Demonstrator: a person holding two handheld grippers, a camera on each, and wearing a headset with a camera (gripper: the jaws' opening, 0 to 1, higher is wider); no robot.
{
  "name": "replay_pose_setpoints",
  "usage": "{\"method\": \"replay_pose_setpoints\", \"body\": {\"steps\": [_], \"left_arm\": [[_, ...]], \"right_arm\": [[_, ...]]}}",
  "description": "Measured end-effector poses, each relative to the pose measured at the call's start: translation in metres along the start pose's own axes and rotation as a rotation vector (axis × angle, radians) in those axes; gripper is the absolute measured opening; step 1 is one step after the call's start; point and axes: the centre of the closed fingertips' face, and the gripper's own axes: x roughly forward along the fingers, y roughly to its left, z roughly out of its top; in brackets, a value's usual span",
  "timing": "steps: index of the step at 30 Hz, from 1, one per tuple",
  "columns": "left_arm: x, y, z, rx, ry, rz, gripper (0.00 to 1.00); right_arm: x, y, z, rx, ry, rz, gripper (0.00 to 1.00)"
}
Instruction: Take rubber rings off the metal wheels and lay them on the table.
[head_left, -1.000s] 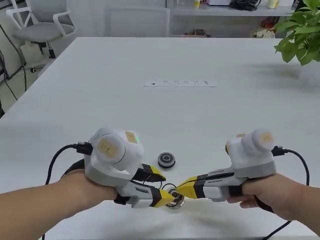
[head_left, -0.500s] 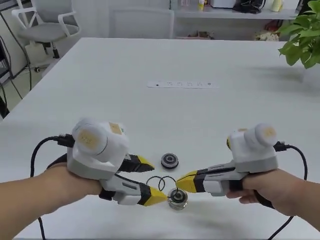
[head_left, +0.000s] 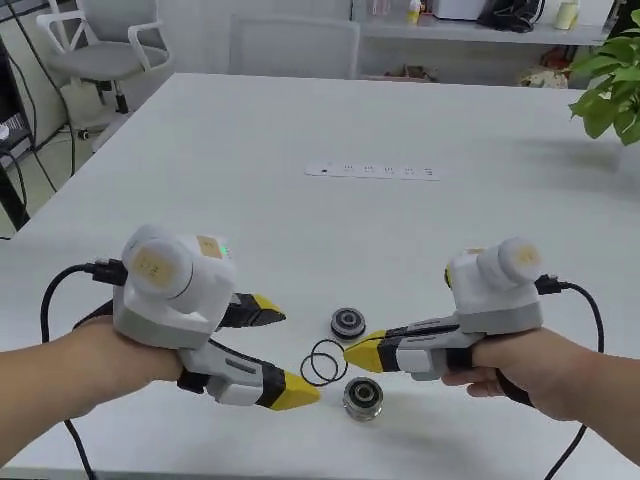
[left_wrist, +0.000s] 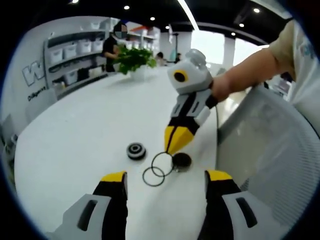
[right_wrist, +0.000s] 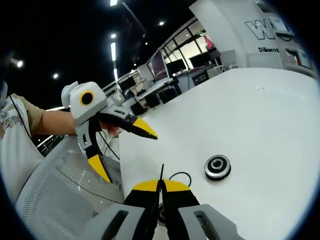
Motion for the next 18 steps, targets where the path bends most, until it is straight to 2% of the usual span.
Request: {"method": "replay_pose_setpoints", "body": {"steps": [6, 18], "left_arm": [[-0.003, 0.003, -0.006, -0.022, 0.014, 0.01, 0.7], [-0.007, 0.007, -0.01, -0.057, 0.006, 0.027, 0.73]], "right_arm": [[0.01, -0.001, 0.002, 0.005, 0.004, 0.004, 0.0], [0.02, -0.011, -0.004, 0.037, 0.024, -0.016, 0.0]]}}
